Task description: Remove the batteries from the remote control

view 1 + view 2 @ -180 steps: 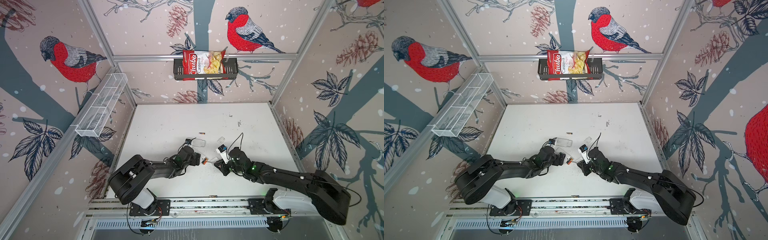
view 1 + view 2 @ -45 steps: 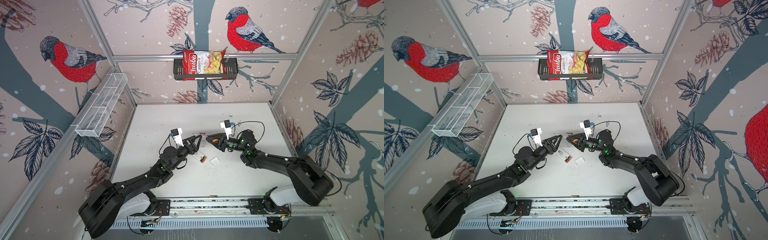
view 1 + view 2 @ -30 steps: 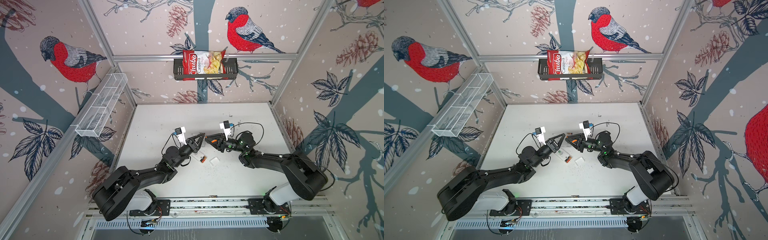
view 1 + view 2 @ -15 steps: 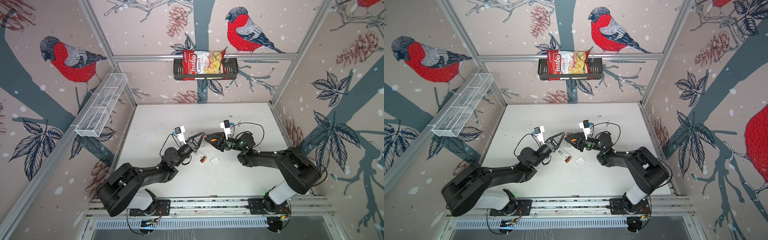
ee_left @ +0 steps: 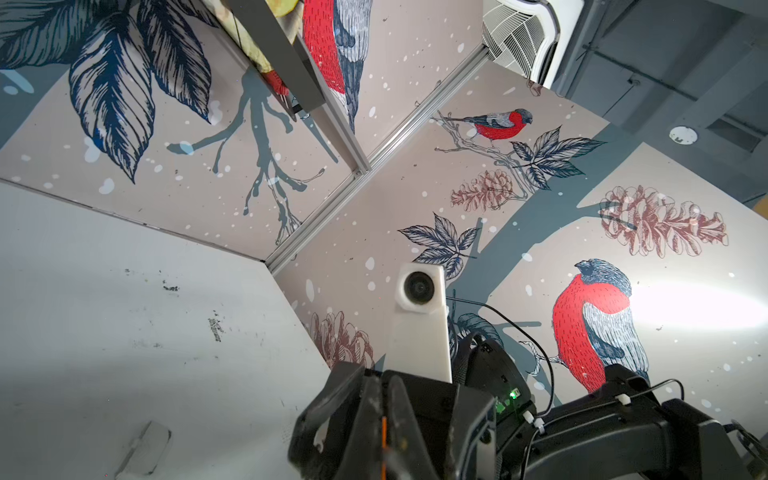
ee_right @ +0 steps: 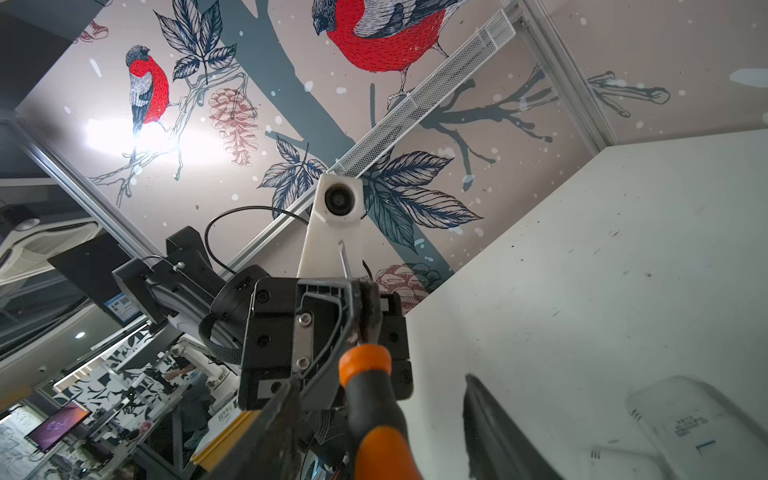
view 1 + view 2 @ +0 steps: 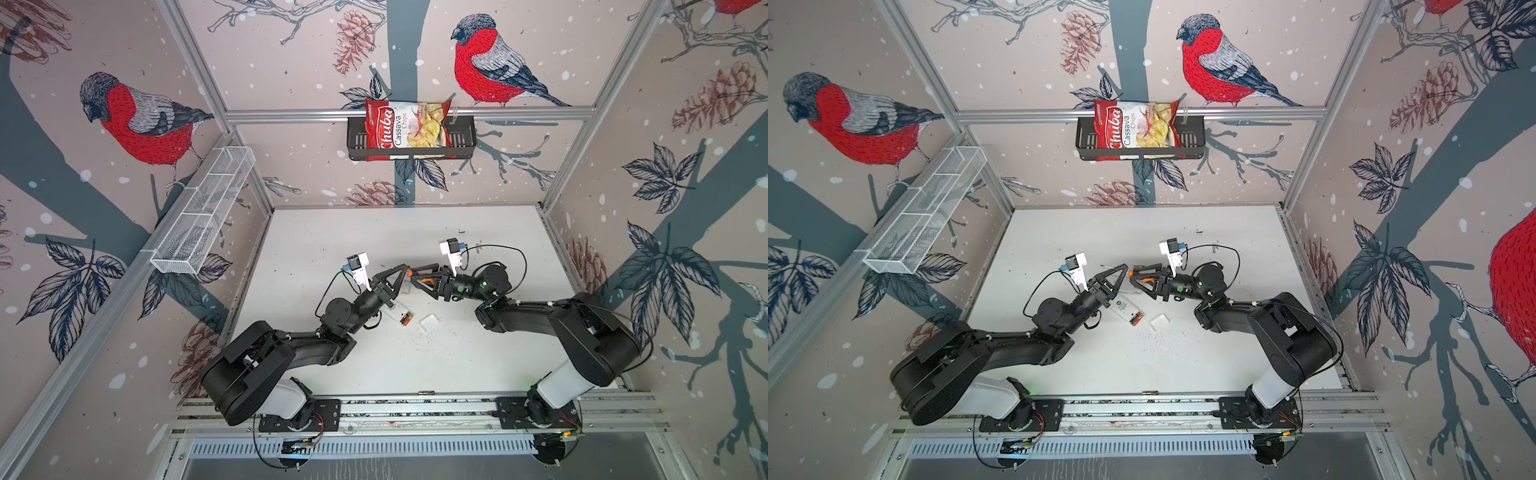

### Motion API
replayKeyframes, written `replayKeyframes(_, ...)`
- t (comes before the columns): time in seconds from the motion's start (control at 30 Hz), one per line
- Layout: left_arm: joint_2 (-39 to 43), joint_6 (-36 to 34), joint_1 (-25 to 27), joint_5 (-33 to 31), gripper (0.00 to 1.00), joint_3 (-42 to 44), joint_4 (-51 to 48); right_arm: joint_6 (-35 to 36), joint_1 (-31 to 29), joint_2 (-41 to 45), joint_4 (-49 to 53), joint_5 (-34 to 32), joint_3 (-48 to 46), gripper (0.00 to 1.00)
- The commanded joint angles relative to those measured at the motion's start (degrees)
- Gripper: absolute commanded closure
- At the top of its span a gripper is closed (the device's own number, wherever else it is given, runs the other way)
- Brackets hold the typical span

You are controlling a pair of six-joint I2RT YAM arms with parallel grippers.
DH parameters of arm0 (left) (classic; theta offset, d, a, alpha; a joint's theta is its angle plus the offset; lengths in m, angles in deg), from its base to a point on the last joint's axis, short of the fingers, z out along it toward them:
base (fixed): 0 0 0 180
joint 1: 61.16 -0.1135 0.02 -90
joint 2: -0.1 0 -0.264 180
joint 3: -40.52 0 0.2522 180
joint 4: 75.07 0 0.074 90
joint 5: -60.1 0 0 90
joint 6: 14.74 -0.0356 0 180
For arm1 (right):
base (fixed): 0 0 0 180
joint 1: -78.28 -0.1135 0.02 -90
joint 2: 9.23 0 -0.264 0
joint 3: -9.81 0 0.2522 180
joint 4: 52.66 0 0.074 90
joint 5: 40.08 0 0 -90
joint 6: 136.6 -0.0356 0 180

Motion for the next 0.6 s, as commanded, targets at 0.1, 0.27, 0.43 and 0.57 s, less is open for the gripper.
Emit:
replayKeyframes(0.1, -1.84, -2.52, -0.37, 2.09, 1.00, -0.58, 9.22, -9.51, -0.07, -2.36, -12.36, 3.94, 0.72, 0.39)
replayKeyframes(0.27, -4.60, -2.72, -0.32, 4.91, 1.00, -0.30, 14.78, -15.39, -0.09, -5.57, -18.63, 5.66, 2.34, 0.48)
replayKeyframes(0.43, -5.19, -2.96, -0.38, 5.44, 1.00, 0.04, 15.12, -15.84, 0.10, -6.30, -19.39, 5.59, 2.74, 0.50)
replayKeyframes(0.57, -5.10, -3.14, -0.56, 5.53, 1.00, 0.54, 15.49, -15.79, 0.51, -6.19, -19.50, 4.77, 2.45, 0.60)
